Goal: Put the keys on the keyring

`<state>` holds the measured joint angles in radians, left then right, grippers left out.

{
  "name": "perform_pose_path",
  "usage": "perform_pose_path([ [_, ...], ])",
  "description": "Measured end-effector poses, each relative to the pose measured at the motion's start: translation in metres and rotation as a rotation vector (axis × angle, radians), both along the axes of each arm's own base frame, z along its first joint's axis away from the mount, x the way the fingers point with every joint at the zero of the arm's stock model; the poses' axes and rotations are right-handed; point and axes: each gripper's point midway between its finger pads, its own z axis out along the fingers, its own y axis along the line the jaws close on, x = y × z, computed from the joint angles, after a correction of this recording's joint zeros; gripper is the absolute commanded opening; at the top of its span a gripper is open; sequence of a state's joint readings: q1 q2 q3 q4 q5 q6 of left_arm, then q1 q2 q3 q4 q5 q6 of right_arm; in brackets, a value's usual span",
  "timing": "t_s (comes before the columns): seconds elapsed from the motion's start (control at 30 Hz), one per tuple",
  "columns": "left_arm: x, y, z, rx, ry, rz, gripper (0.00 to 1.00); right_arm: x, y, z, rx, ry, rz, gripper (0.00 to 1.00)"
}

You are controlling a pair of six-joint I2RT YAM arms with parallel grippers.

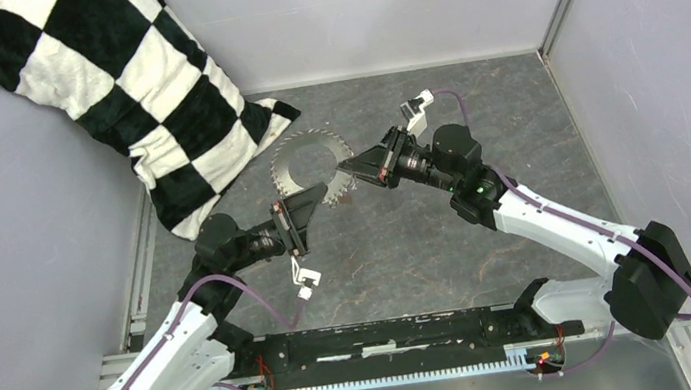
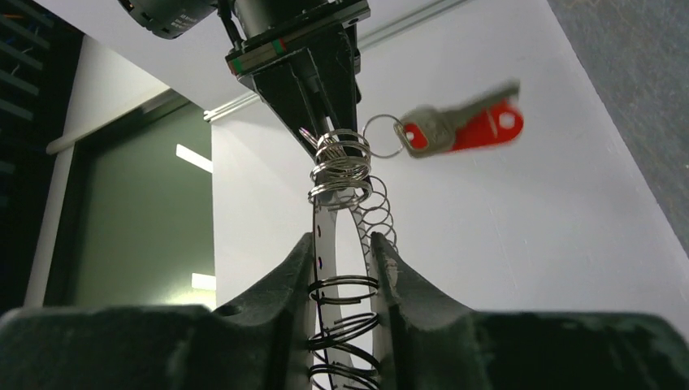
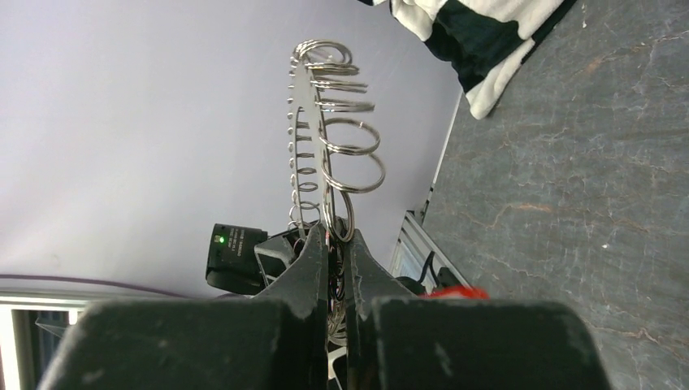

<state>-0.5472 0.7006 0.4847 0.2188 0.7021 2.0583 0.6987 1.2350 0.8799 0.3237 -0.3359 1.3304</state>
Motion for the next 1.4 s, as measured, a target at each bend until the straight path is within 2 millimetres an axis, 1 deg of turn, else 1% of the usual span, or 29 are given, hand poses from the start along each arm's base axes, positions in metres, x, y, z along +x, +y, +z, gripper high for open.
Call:
perform_pose_path([
  [0.1,0.001,0.0,0.004,-0.003,-0.005,0.011,0.02,0.0,0.0,0.002,0.005,-0.01,0.0,0.09],
  [0.13,0.0,-0.001,0.005,-0.003,-0.004,0.01,0.02,0.0,0.0,0.003,0.004,-0.017,0.003,0.12],
  [0.17,0.0,-0.001,0.006,0.001,0.002,0.01,0.02,-0.001,-0.001,0.003,0.003,-0.027,0.004,0.18],
  [0.23,-0.002,-0.002,0.005,0.007,0.051,0.009,0.02,0.001,-0.004,0.006,-0.013,-0.067,0.004,0.26],
  [0.3,-0.006,-0.002,0.008,-0.004,0.139,0.001,0.02,0.0,-0.007,0.009,-0.041,-0.115,0.017,0.35],
  [0.33,-0.009,-0.001,0.014,-0.019,0.188,-0.004,0.02,0.0,-0.01,0.009,-0.059,-0.139,0.022,0.48],
  [0.37,-0.012,0.002,0.024,-0.045,0.238,-0.005,0.02,0.003,-0.017,0.011,-0.088,-0.175,0.024,0.66],
  [0.4,-0.016,0.004,0.034,-0.073,0.283,-0.01,0.02,0.008,-0.024,0.012,-0.108,-0.202,0.015,0.88],
  [0.43,-0.02,0.006,0.042,-0.096,0.328,-0.016,0.02,0.011,-0.029,0.014,-0.118,-0.213,0.011,0.98],
  [0.5,-0.03,0.01,0.057,-0.142,0.443,-0.04,0.02,0.021,-0.047,0.023,-0.165,-0.286,-0.005,0.98],
  [0.57,-0.04,0.011,0.066,-0.176,0.553,-0.065,0.02,0.027,-0.063,0.033,-0.207,-0.363,-0.014,0.98],
  [0.63,-0.046,0.011,0.067,-0.198,0.66,-0.086,0.02,0.026,-0.074,0.043,-0.254,-0.445,-0.003,0.98],
  [0.7,-0.05,0.008,0.062,-0.215,0.808,-0.098,0.02,0.019,-0.08,0.055,-0.299,-0.559,0.018,0.98],
  [0.8,-0.052,0.001,0.058,-0.238,1.04,-0.107,0.02,-0.001,-0.088,0.071,-0.352,-0.785,0.044,0.98],
  [0.9,-0.053,-0.007,0.066,-0.296,1.263,-0.122,0.02,-0.034,-0.097,0.088,-0.335,-1.055,0.054,0.98],
  [0.93,-0.053,-0.009,0.069,-0.317,1.324,-0.125,0.02,-0.044,-0.098,0.091,-0.324,-1.125,0.062,0.96],
  [0.97,-0.053,-0.011,0.071,-0.34,1.388,-0.13,0.02,-0.053,-0.098,0.093,-0.312,-1.193,0.071,0.92],
  [1.03,-0.055,-0.015,0.075,-0.389,1.518,-0.144,0.02,-0.072,-0.094,0.099,-0.273,-1.322,0.11,0.83],
  [1.07,-0.056,-0.017,0.077,-0.409,1.573,-0.153,0.02,-0.078,-0.092,0.101,-0.259,-1.368,0.127,0.79],
  [1.13,-0.057,-0.021,0.085,-0.448,1.68,-0.172,0.02,-0.086,-0.087,0.104,-0.235,-1.434,0.165,0.77],
  [1.23,-0.056,-0.026,0.107,-0.513,1.808,-0.211,0.02,-0.089,-0.084,0.103,-0.22,-1.475,0.192,0.8],
  [1.33,-0.054,-0.029,0.131,-0.563,1.913,-0.261,0.02,-0.095,-0.084,0.093,-0.202,-1.494,0.208,0.87],
  [1.4,-0.053,-0.03,0.143,-0.583,1.957,-0.287,0.02,-0.098,-0.086,0.082,-0.204,-1.487,0.209,0.89],
])
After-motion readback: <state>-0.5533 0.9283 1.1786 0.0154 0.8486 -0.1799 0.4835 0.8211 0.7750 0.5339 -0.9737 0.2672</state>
